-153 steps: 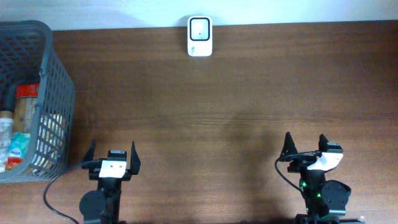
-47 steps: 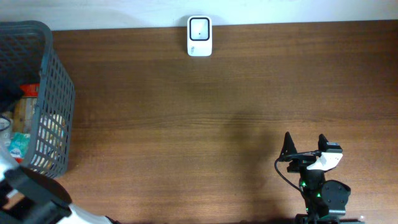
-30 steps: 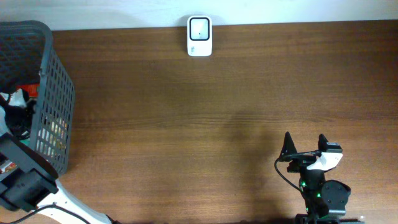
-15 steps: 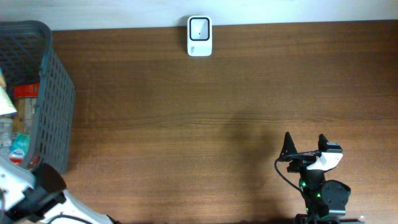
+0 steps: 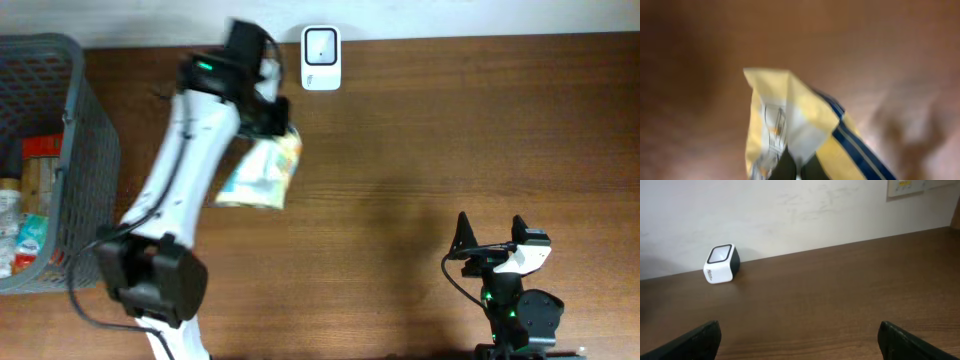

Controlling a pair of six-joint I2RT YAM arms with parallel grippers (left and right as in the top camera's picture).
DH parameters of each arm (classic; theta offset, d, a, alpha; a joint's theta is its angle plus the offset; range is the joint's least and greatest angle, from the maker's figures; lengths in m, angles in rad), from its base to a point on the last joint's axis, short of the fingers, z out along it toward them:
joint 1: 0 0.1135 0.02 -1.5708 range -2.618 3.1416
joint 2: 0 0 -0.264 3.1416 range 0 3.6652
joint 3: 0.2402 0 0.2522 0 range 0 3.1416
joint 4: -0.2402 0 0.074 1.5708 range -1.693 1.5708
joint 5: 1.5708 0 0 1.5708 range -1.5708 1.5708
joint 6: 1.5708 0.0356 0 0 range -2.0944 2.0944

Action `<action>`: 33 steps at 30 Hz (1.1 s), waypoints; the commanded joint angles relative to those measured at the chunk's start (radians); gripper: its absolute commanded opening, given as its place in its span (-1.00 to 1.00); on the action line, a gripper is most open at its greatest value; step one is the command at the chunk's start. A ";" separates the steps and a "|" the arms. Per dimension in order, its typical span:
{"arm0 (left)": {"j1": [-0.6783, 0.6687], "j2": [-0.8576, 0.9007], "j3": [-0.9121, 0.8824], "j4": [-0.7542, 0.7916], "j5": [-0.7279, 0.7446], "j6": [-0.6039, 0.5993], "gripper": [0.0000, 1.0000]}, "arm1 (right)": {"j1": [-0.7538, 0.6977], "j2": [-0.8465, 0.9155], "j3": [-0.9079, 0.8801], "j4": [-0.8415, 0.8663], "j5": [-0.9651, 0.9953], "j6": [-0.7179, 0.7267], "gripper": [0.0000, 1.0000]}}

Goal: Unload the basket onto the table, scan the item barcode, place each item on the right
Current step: 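Place the yellow snack bag on the table center, open left gripper, then take a small teal packet from the basket and set it down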

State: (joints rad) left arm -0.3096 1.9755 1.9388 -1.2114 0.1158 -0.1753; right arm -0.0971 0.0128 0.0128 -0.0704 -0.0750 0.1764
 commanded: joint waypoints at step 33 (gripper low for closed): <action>1.033 -0.383 -0.653 0.523 -0.314 0.191 0.73 | 0.005 -0.006 -0.007 -0.002 0.001 -0.003 0.97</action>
State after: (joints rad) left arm 0.6773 1.5581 1.3460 -0.7025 -0.1993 -0.0032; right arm -0.0971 0.0128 0.0128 -0.0704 -0.0750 0.1768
